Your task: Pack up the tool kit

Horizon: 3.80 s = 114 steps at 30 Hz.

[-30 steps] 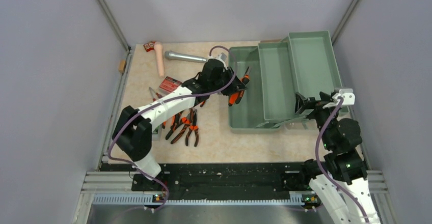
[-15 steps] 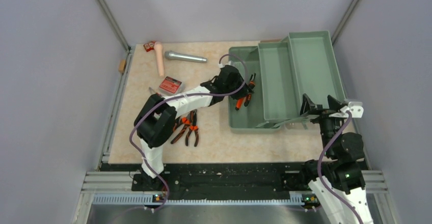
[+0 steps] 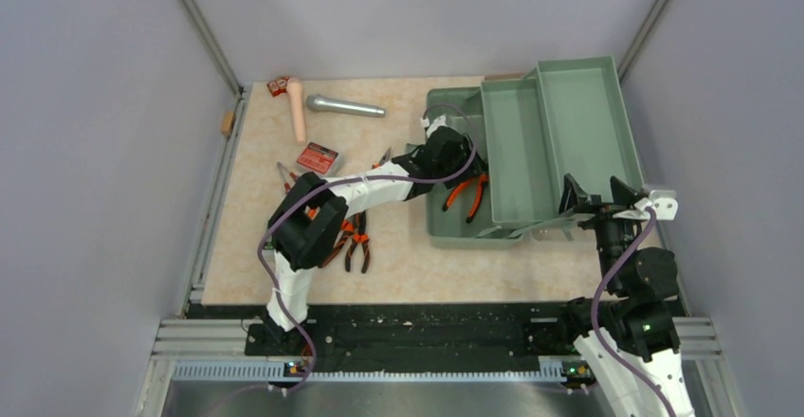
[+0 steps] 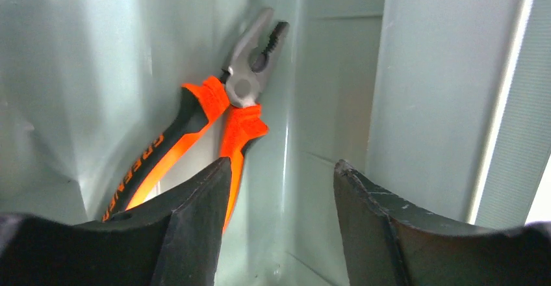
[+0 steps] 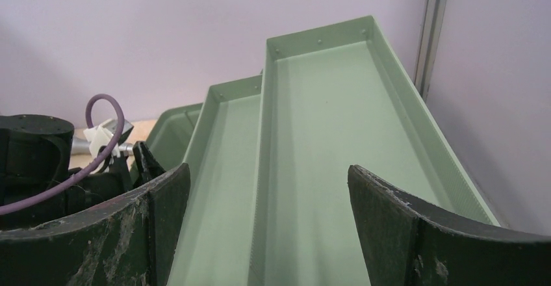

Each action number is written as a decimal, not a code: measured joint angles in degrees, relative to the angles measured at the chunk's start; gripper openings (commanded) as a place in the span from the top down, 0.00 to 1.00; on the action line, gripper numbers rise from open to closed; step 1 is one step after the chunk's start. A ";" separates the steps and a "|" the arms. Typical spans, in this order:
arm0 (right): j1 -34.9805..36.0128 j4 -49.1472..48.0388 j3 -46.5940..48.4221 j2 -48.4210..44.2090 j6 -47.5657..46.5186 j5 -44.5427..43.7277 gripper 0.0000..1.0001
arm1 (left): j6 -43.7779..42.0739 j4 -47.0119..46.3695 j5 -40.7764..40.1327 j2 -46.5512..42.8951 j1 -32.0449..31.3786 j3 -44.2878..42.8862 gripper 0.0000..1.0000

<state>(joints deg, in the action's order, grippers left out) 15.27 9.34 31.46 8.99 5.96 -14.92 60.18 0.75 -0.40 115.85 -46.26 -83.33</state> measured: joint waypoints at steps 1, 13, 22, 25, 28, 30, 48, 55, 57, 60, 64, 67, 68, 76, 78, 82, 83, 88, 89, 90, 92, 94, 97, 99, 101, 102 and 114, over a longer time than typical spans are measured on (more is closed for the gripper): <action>0.00 0.00 0.00 0.00 0.00 0.00 0.10 | -0.42 -0.26 -0.83 -0.09 -0.09 -0.26 0.33; 0.00 -0.11 -0.63 -0.59 -0.24 -0.07 0.10 | -4.55 0.98 -6.38 -11.65 -0.13 3.85 0.29; 0.00 0.02 -0.72 -0.74 -0.42 -0.24 0.10 | -13.22 8.57 -18.23 -30.51 0.35 11.72 0.24; 0.00 0.02 -0.72 -0.74 -0.42 -0.31 0.10 | -15.23 14.05 -21.64 -35.32 1.88 14.51 0.24; 0.00 0.02 -0.72 -0.74 -0.42 -0.39 0.10 | -16.57 18.60 -24.50 -38.77 3.91 18.14 0.24; 0.00 0.02 -0.72 -0.74 -0.42 -0.48 0.10 | -16.96 21.64 -25.62 -40.22 5.92 20.74 0.25; 0.00 0.00 -0.72 -1.49 -0.44 -1.16 0.11 | -20.11 23.98 -22.69 -27.76 18.32 29.70 0.53; 0.00 0.00 -0.74 -1.49 -0.44 -1.20 0.11 | -20.37 22.62 -21.94 -21.99 18.64 27.69 0.60; 0.00 0.00 -0.74 -1.49 -0.44 -1.29 0.11 | -20.37 22.25 -21.77 -21.11 18.75 27.12 0.64; 0.00 0.00 -0.74 -1.51 -0.44 -1.38 0.11 | -20.50 21.79 -21.49 -20.41 18.80 26.86 0.76; 0.00 -0.26 -1.11 -1.77 -0.46 -1.46 0.11 | -20.74 21.59 -20.98 -20.31 18.86 26.86 1.00; 0.00 -0.28 -1.46 -1.84 -0.48 -1.57 0.11 | -20.92 21.31 -20.22 -20.33 18.93 26.86 1.00; 0.00 -0.17 -1.49 -1.84 -0.48 -1.57 0.11 | -20.92 21.33 -19.98 -20.35 18.97 26.86 1.00; 0.00 -0.24 -1.49 -1.86 -0.68 -1.62 0.11 | -21.55 23.26 -16.44 -26.73 19.19 26.86 1.00; 0.00 -0.22 -1.49 -1.88 -0.83 -1.62 0.11 | -21.88 23.28 -15.87 -30.36 19.17 26.73 1.00; 0.00 -0.24 -1.49 -2.25 -0.85 -1.64 0.11 | -22.75 22.47 -13.60 -36.52 19.19 24.70 1.00; 0.00 -0.28 -1.49 -2.36 -0.85 -1.64 0.11 | -22.82 21.94 -12.90 -37.48 19.19 24.28 1.00; 0.00 -0.33 -1.49 -2.62 -0.90 -1.81 0.11 | -21.31 16.90 -5.95 -40.17 19.17 22.32 1.00; 0.00 -0.35 -1.49 -2.62 -0.87 -1.84 0.11 | -20.74 16.00 -4.33 -39.93 19.15 21.79 1.00; 0.00 -0.35 -1.49 -2.62 -0.90 -1.84 0.11 | -19.87 15.21 -2.51 -39.43 19.06 20.87 1.00; 0.00 -0.35 -1.49 -2.71 -0.92 -1.88 0.11 | -18.53 13.49 0.31 -37.83 18.58 18.84 1.00; 0.00 -0.35 -1.49 -3.02 -0.94 -1.95 0.11 | -17.14 11.45 2.80 -35.41 17.75 16.17 1.00; 0.00 -0.37 -1.49 -3.43 -1.03 -2.03 0.11 | -14.56 7.93 6.38 -30.32 16.02 11.13 1.00; 0.00 -0.33 -1.49 -3.50 -1.07 -2.05 0.11 | -12.85 5.09 8.41 -26.75 14.82 7.89 1.00; 0.00 -0.35 -1.49 -3.54 -1.16 -2.05 0.11 | -11.19 3.72 9.68 -23.19 13.62 4.61 1.00; 0.00 -0.37 -1.49 -3.58 -1.29 -2.01 0.11 | -10.27 2.69 10.23 -21.03 13.05 2.58 1.00; 0.00 -0.33 -1.88 -3.74 -1.49 -2.01 0.11 | 0.31 -4.00 13.44 1.05 11.10 -9.33 1.00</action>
<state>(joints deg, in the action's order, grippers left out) 15.27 9.02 29.58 5.26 4.47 -16.93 60.49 -3.25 13.04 116.90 -35.16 -92.66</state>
